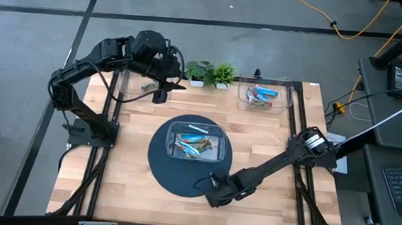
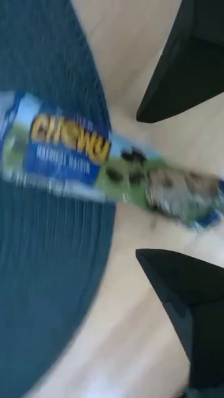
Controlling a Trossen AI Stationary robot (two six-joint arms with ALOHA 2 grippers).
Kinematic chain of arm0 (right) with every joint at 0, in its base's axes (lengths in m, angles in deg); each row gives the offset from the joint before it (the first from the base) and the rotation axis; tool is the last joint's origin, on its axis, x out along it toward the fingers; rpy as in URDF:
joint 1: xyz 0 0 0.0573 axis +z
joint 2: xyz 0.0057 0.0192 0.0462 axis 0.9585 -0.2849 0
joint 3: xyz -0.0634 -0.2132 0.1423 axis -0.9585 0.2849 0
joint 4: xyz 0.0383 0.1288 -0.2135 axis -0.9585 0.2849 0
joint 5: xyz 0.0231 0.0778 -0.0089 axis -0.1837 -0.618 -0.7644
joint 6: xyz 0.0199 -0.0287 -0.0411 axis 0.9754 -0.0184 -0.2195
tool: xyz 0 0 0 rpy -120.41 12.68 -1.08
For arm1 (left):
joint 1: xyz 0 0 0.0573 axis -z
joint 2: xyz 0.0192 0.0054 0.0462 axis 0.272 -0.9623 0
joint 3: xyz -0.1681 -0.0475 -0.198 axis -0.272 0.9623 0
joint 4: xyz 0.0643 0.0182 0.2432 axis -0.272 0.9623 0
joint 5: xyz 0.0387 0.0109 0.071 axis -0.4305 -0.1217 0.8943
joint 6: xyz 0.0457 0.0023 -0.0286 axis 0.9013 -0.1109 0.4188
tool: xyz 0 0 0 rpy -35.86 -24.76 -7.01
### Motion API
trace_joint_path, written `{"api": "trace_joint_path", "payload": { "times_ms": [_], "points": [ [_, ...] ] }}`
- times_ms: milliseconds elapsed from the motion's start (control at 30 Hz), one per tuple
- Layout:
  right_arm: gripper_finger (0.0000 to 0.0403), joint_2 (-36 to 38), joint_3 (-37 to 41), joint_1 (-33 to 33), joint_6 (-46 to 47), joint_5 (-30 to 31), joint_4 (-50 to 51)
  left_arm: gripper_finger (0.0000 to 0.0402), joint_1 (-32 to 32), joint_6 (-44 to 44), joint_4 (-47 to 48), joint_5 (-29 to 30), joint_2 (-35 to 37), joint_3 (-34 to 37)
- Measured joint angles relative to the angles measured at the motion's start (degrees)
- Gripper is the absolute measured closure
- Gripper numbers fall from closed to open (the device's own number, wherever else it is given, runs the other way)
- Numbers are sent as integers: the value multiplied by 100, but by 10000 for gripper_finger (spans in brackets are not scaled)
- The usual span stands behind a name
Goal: Pick and place Granola Bars by type
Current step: Put the blue granola bar into the top left transparent bin
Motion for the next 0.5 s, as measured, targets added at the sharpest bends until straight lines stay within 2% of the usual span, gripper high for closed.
{"api": "trace_joint_path", "payload": {
  "times_ms": [267,500],
  "points": [
    [56,-59,-6,-19,22,-43,141,258,1,-85,-7,-1,0,0],
    [56,-59,-10,67,31,-514,179,258,1,-138,-9,1,0,0]
  ]
}}
